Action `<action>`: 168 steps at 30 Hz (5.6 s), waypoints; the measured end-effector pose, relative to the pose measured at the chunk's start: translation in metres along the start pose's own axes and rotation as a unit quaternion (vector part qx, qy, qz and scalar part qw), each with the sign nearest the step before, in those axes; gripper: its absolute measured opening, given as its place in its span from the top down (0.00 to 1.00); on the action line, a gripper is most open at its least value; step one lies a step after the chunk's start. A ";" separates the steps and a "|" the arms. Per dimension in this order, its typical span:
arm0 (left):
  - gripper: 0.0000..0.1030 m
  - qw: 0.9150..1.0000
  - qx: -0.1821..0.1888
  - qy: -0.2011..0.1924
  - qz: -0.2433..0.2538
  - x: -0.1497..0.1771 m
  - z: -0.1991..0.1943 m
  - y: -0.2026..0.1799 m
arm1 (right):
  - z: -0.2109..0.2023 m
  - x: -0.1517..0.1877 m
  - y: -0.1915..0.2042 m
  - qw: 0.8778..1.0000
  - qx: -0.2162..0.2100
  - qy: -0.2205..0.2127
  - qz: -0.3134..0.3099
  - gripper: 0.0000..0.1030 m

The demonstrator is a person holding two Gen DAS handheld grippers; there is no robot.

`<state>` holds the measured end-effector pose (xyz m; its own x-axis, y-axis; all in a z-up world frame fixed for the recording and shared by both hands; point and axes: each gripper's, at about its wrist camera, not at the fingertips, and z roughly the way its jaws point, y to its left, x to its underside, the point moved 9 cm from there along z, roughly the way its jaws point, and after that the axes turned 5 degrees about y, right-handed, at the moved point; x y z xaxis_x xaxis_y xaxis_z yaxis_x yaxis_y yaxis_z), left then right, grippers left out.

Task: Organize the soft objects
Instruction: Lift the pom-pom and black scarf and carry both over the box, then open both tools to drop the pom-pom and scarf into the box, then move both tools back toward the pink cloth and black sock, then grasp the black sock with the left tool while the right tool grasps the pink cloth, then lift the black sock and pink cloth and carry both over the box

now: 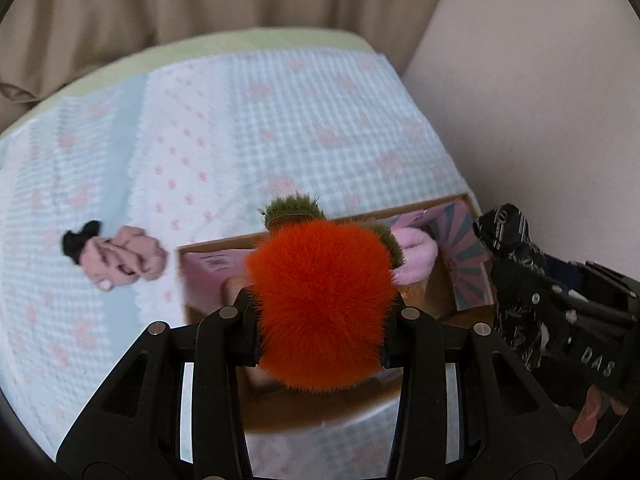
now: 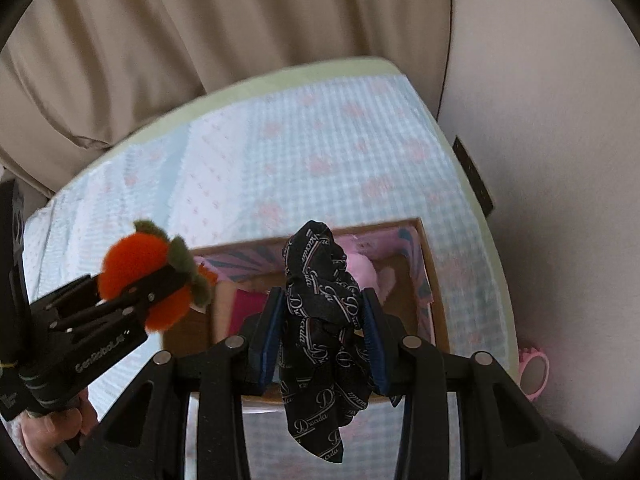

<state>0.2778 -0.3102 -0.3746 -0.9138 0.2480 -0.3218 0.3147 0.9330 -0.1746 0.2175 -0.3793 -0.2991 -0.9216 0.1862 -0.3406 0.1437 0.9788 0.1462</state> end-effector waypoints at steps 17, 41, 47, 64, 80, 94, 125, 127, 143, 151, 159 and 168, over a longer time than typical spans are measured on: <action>0.00 0.995 -0.014 0.083 0.047 -0.006 0.071 -0.002 | 0.084 0.025 -0.041 0.995 0.030 0.094 -0.029 0.00; 0.00 0.998 -0.045 0.041 0.033 0.007 -0.018 0.013 | 0.030 0.030 -0.010 0.997 0.015 0.050 -0.063 0.00; 0.00 0.999 -0.045 0.003 0.016 0.017 -0.072 0.020 | -0.011 0.034 0.004 0.997 0.023 0.027 -0.074 0.00; 0.00 0.983 -0.093 -0.138 -0.083 0.101 -0.280 0.112 | -0.153 0.041 0.094 0.994 0.001 -0.074 -0.083 0.00; 0.00 0.978 -0.079 -0.171 -0.089 0.132 -0.330 0.248 | -0.180 0.063 0.235 0.987 -0.039 -0.123 -0.098 0.00; 0.00 0.991 -0.047 -0.121 -0.024 0.084 -0.255 0.355 | -0.095 0.050 0.325 0.992 -0.031 -0.095 -0.070 0.00; 0.04 0.991 0.039 0.083 -0.101 -0.012 0.092 0.398 | 0.228 -0.017 0.327 0.987 0.015 0.046 -0.156 0.00; 0.05 0.990 0.037 0.089 -0.105 -0.011 0.107 0.396 | 0.241 -0.018 0.325 0.986 0.022 0.048 -0.158 0.00; 0.69 0.995 -0.010 0.073 -0.074 0.012 0.130 0.395 | 0.292 0.003 0.329 0.986 0.021 0.053 -0.156 0.33; 0.76 0.994 0.001 0.062 -0.092 0.018 0.110 0.409 | 0.284 0.003 0.329 0.990 0.017 0.039 -0.135 0.64; 0.76 0.994 -0.001 0.036 -0.101 0.023 0.065 0.420 | 0.253 -0.009 0.328 0.993 0.011 0.009 -0.114 0.68; 0.76 0.995 -0.005 -0.014 -0.097 0.020 -0.012 0.412 | 0.187 -0.017 0.341 0.994 0.004 -0.040 -0.105 0.68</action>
<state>0.3861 0.0820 -0.4414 -0.9495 0.0559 -0.3088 0.1307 0.9651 -0.2271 0.3495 -0.0330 -0.4170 -0.8998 -0.0170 -0.4360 -0.0464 0.9973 0.0568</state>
